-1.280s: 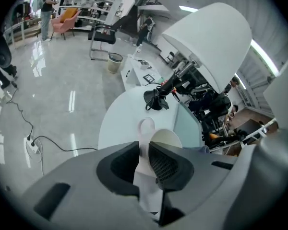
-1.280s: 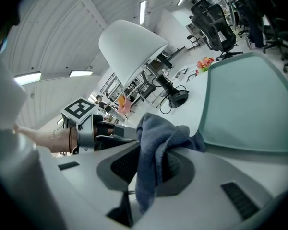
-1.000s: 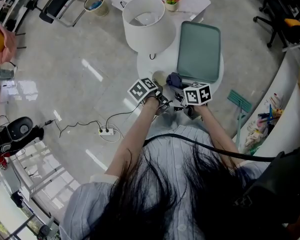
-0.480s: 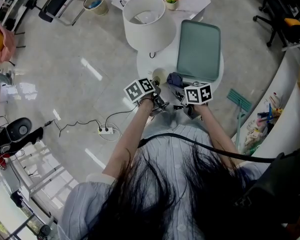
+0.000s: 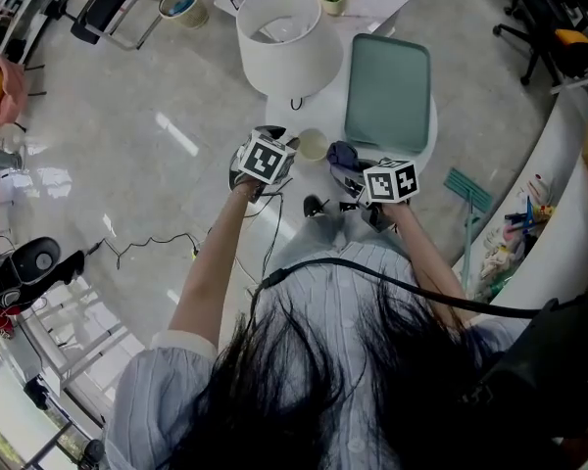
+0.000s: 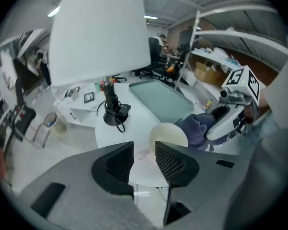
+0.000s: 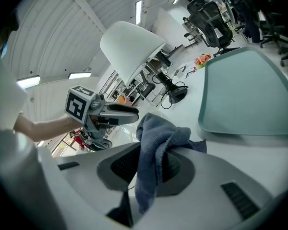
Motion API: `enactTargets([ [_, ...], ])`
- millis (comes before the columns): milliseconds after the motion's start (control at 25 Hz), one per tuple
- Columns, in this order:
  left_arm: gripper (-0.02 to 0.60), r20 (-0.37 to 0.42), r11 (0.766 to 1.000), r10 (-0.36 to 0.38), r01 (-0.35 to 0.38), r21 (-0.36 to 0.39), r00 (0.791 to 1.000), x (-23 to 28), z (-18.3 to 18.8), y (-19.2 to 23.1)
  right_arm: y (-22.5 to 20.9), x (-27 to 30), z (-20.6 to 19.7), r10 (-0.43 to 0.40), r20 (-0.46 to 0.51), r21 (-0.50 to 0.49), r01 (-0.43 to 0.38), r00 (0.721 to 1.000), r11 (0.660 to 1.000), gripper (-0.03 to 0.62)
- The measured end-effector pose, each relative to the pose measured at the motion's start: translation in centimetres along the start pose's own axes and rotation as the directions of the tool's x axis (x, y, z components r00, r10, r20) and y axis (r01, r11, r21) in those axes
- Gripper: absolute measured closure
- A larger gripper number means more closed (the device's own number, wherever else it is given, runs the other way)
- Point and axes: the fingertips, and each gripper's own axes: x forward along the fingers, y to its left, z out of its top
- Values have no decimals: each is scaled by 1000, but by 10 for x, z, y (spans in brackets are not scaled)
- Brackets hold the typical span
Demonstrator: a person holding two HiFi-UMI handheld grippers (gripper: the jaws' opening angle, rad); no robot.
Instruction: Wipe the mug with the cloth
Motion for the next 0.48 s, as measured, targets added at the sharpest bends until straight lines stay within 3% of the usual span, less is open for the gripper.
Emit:
enactTargets([
  [80, 434, -43, 983, -13, 21, 181, 999, 7, 8, 1, 1, 1, -2, 4, -8, -3, -4, 1000, 1000, 511],
  [200, 434, -123, 918, -29, 75, 389, 992, 19, 12, -7, 1, 0, -4, 2, -11, 2, -2, 1000, 1000, 511],
  [400, 436, -220, 806, -10, 138, 575, 975, 37, 8, -19, 6, 3, -6, -2, -17, 0, 2, 1000, 1000, 511],
  [480, 436, -240, 777, 2, 149, 612, 971, 46, 7, -23, 5, 4, -7, -1, -21, -1, 1, 1000, 1000, 511],
])
